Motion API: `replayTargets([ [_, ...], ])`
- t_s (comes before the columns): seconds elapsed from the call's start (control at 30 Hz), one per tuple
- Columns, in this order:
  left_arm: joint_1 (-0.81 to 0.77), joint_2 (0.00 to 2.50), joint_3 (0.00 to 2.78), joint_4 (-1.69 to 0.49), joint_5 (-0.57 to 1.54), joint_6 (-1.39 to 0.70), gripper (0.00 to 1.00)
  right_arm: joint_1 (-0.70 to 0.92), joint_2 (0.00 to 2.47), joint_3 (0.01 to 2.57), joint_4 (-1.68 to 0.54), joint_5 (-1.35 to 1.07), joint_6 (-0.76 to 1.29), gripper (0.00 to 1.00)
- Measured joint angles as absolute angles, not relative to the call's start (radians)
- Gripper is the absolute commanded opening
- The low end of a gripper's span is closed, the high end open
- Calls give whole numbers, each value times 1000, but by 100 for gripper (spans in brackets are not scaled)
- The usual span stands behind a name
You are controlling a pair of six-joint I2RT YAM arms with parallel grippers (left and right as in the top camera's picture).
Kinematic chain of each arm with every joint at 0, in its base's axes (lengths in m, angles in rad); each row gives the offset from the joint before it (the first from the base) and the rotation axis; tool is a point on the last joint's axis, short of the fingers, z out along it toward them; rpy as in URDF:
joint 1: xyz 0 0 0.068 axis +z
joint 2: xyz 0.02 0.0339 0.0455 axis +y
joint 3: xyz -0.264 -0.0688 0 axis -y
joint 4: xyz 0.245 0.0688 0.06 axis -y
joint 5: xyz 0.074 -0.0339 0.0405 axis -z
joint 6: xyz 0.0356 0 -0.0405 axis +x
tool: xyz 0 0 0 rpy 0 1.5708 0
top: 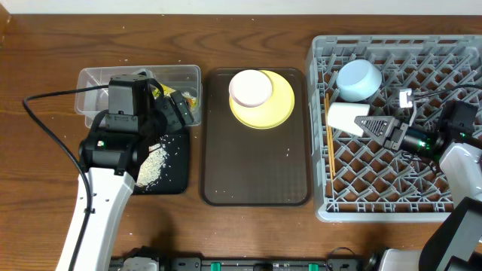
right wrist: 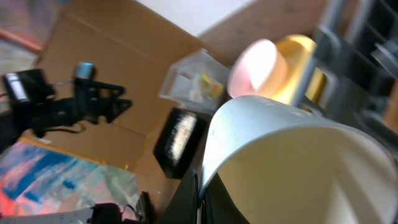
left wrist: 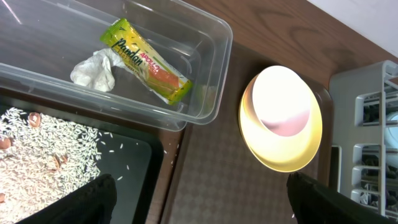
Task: Sort waste into correct bins and load items into the dishwasher rack
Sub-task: 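Carry the white cup right and set it in the grey rack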
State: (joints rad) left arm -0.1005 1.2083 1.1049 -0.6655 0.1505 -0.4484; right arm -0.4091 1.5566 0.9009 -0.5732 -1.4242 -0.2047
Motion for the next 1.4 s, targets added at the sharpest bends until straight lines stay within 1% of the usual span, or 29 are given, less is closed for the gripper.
replayTargets([
  [0.4, -101, 1208, 1105, -665, 150, -448, 90, -409, 1583, 879, -527, -1467, -267, 1],
  [0.6, -101, 1209, 1105, -665, 150, -448, 90, -409, 1697, 879, -496, -1468, -290, 1],
  [0.77, -101, 1209, 1105, -665, 150, -448, 90, -410, 1783, 879, -481, -1542, -304, 1],
  [0.9, -101, 1208, 1105, -665, 150, -448, 90, -416, 1810, 882, -490, -1547, -309, 1],
  [1.07, -101, 1209, 1105, -666, 150, -448, 90, -443, 1811, 884, -554, -1546, -306, 1],
  [1.23, -101, 1208, 1105, -666, 150, -448, 90, -492, 1812, 884, -641, -1505, -295, 6],
  [1.3, -101, 1208, 1105, -665, 150, -448, 90, -501, 1813, 886, -666, -1488, -293, 12],
  [1.4, -101, 1208, 1105, -665, 150, -448, 90, -501, 1811, 891, -680, -1475, -296, 16],
])
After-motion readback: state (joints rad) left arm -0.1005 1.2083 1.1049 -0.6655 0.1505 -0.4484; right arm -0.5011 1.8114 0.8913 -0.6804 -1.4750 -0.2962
